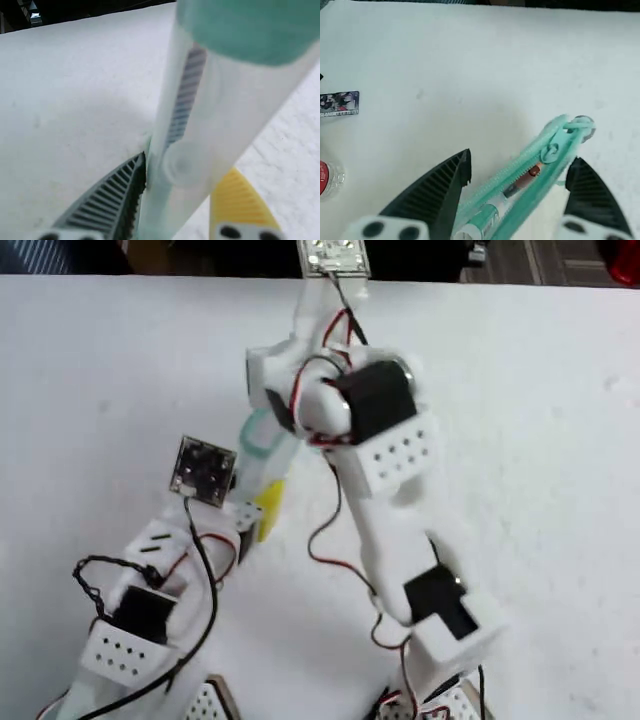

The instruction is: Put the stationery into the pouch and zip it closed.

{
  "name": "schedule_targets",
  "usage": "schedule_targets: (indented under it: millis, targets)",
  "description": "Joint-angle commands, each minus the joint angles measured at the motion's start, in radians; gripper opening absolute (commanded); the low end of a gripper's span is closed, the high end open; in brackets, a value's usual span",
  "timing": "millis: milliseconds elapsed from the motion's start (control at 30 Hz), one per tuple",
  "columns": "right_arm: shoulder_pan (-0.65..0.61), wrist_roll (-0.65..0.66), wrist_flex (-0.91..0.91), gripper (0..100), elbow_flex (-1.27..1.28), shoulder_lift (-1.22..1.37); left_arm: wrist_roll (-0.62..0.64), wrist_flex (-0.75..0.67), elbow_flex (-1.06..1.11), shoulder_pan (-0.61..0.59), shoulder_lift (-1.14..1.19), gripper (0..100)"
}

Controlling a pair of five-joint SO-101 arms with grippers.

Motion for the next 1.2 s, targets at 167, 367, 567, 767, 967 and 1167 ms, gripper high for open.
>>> schedule_targets:
  millis: [167,367,567,767,967,1167]
  targets:
    - [-0.012,-0.017,0.010,28.5,-0.017,0.068,0.014,-0.028,-0.009,-0.005,-0.005,21]
    - [-0.030,0.043,0.031,1.7,-0.012,0.073,0.012,-0.025,-0.014,-0.004,-0.005,21]
    - [0.051,0.189,0.022,1.9,-0.020,0.065,0.014,0.078,-0.068,-0.004,-0.005,29]
    - [0.170,0.434,-0.016,1.6,-0.114,0.025,0.015,0.143,-0.115,-0.005,-0.005,28]
    - [0.142,1.137,0.044,1.7,-0.189,-0.048,0.015,0.141,-0.117,-0.012,-0.005,28]
    - [0.133,1.395,0.042,1.7,0.095,-0.291,0.014,0.101,-0.112,-0.074,-0.005,28]
